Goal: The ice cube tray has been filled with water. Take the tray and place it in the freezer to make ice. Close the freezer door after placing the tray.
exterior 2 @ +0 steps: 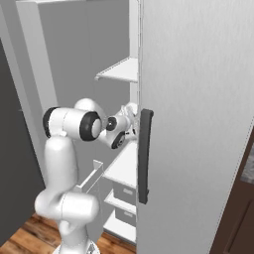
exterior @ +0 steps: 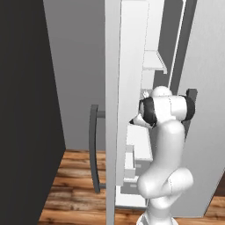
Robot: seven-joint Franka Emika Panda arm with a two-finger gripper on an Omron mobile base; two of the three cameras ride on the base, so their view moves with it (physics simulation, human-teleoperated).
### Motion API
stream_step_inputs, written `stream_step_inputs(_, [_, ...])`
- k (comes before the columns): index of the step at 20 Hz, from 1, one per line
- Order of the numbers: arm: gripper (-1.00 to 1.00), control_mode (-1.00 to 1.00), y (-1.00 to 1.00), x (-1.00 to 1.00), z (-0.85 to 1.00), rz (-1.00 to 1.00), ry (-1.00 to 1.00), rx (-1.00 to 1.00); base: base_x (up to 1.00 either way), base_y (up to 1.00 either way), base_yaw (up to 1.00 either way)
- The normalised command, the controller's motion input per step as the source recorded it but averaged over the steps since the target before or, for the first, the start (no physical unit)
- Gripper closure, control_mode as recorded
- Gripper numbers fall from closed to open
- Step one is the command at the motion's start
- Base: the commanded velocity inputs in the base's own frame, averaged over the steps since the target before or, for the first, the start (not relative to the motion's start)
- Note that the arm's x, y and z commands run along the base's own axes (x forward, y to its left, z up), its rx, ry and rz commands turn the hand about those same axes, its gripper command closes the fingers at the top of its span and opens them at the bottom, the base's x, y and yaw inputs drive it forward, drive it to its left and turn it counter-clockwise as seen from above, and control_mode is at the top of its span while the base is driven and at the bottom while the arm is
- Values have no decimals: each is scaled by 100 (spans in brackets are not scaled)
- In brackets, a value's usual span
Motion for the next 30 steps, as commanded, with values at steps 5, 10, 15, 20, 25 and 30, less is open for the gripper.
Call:
stream_step_inputs(5, [-100,-100,15,-94,23,0,0,0,0,0,0])
stream_step_inputs(10, [-100,-100,8,-82,24,0,2,0,0,0,0])
stream_step_inputs(15, [-100,-100,3,-100,26,0,11,3,0,0,0])
stream_step_inputs(20, [-100,-100,0,-100,53,1,4,8,0,0,0])
stream_step_inputs(25, [-100,-100,0,-81,92,3,0,17,0,0,0])
stream_step_inputs(30, [-100,-100,-2,-68,100,1,0,25,0,0,0])
